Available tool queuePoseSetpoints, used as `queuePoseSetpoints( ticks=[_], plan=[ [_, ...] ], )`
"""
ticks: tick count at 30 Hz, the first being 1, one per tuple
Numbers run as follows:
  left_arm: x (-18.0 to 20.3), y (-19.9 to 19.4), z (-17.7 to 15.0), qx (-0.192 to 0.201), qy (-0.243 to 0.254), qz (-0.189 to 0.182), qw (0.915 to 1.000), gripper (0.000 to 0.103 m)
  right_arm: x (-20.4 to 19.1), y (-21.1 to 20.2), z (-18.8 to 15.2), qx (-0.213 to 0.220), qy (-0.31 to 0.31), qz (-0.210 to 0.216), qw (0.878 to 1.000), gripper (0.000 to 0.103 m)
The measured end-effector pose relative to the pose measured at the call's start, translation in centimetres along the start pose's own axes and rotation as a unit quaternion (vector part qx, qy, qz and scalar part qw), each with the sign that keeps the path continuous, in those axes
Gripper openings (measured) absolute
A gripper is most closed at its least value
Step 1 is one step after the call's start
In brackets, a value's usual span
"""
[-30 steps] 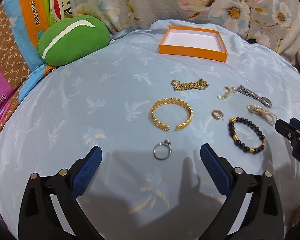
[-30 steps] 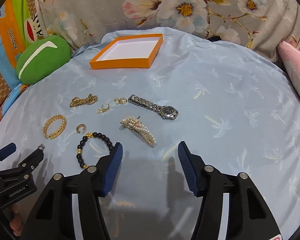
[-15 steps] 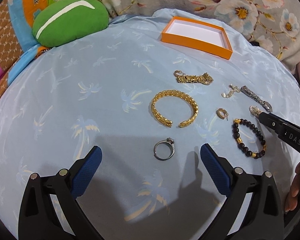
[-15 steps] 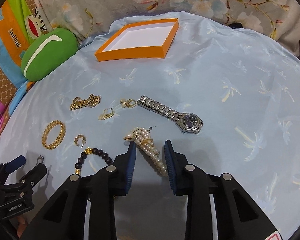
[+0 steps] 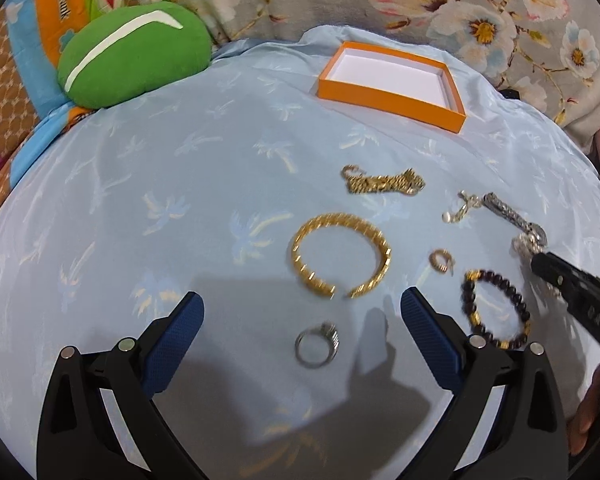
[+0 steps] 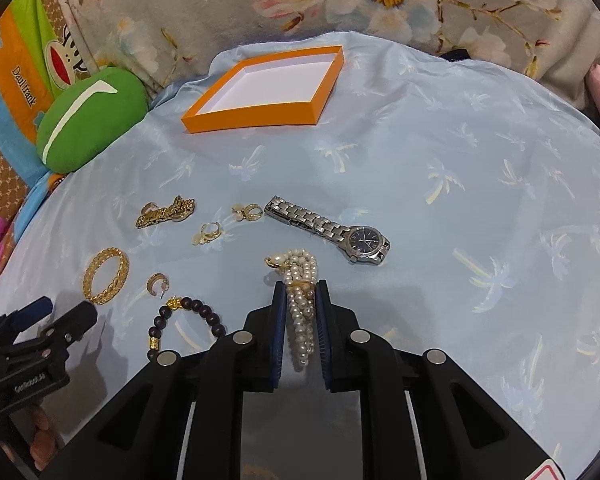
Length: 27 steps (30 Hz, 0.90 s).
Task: Organize jewelry
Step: 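Grasp the gold cuff bracelet with the left tool while the right lifts the pearl clip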
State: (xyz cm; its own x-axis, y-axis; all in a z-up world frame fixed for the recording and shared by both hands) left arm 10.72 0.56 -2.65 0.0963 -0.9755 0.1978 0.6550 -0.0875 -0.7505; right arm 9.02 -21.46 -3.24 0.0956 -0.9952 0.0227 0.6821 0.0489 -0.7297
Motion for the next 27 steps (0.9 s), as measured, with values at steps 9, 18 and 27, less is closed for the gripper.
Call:
queuePoseSetpoints(
  ticks=[9, 18, 27],
  plan=[
    [1.1, 2.7, 1.2, -0.017, 0.010, 0.026, 0.9995, 0.084, 0.7, 0.5, -0.5, -0.011, 0.022, 0.005, 1.000, 0.013],
    [1.9, 2.1, 1.3, -0.007, 0.023, -0.004, 0.9997, 0.057, 0.7, 0.6, -0.5, -0.011, 0.014, 0.001, 1.000, 0.013],
    [1.8, 0.6, 1.6, 0.009, 0.021, -0.018, 0.9996, 0.056, 0.4, -0.6, -0.1, 0.013, 0.015, 0.001, 1.000, 0.013]
  ],
)
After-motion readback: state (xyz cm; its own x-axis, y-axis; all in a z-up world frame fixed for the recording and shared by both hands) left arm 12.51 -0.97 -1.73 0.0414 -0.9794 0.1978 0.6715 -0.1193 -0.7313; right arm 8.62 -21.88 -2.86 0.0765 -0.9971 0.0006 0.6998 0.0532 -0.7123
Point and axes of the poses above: each gripper's, at about its wrist camera, not at the fingertips, and y roughly the way its jaws point, x to its right, z to its top, the point moved 4 cm from there along y, roughly the way its jaws point, and after that the axes turned 15 degrees about -y, right-handed, at the moved point
